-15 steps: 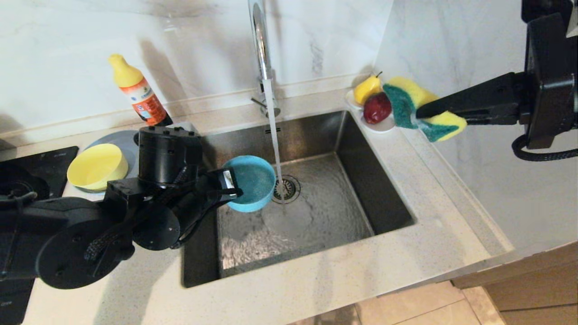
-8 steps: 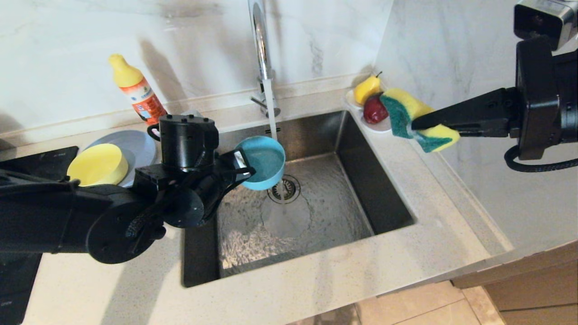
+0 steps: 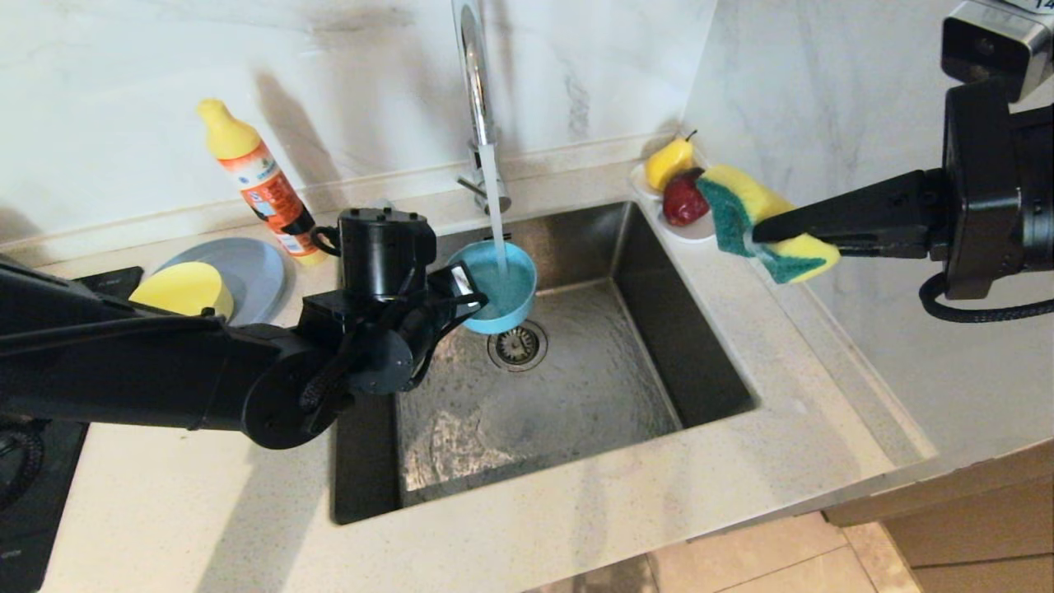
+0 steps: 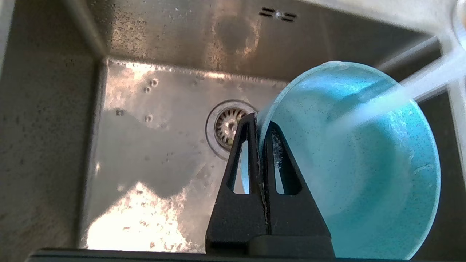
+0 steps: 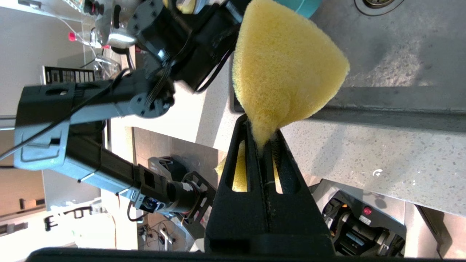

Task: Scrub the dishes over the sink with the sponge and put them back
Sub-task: Rinse the bowl

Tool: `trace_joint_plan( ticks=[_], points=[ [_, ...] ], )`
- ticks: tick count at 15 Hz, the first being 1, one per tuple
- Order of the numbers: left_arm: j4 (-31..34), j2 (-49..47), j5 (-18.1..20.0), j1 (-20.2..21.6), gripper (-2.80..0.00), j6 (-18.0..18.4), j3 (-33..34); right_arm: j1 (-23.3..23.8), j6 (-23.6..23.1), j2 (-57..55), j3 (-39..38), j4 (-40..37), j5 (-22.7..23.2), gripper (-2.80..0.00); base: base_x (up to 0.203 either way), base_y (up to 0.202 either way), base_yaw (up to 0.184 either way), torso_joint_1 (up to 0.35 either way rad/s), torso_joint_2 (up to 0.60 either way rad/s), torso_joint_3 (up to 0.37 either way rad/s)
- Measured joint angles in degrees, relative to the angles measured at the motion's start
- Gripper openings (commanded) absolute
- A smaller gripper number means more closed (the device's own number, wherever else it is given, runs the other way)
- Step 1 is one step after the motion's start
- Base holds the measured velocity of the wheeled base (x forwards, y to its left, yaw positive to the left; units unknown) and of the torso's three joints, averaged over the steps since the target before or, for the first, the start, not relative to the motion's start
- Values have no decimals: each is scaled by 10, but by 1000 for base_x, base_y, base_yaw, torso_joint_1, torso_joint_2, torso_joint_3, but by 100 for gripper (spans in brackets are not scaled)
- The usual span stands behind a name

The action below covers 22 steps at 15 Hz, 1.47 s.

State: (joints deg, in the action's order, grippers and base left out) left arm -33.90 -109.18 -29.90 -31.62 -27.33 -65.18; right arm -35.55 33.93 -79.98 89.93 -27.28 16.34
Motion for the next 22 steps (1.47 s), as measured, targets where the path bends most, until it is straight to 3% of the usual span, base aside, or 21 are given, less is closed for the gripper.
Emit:
trace_joint_plan(
  ticks=[13,22],
  points=[
    [0,-20,0,14,-280,-12,-14,0,0,3,-9,1,0,-280,0,0,0,0,0,0],
    [-11,-13,-5,14,-280,-1,1,0,1,5,-18,1,1,-280,0,0,0,0,0,0]
  ],
)
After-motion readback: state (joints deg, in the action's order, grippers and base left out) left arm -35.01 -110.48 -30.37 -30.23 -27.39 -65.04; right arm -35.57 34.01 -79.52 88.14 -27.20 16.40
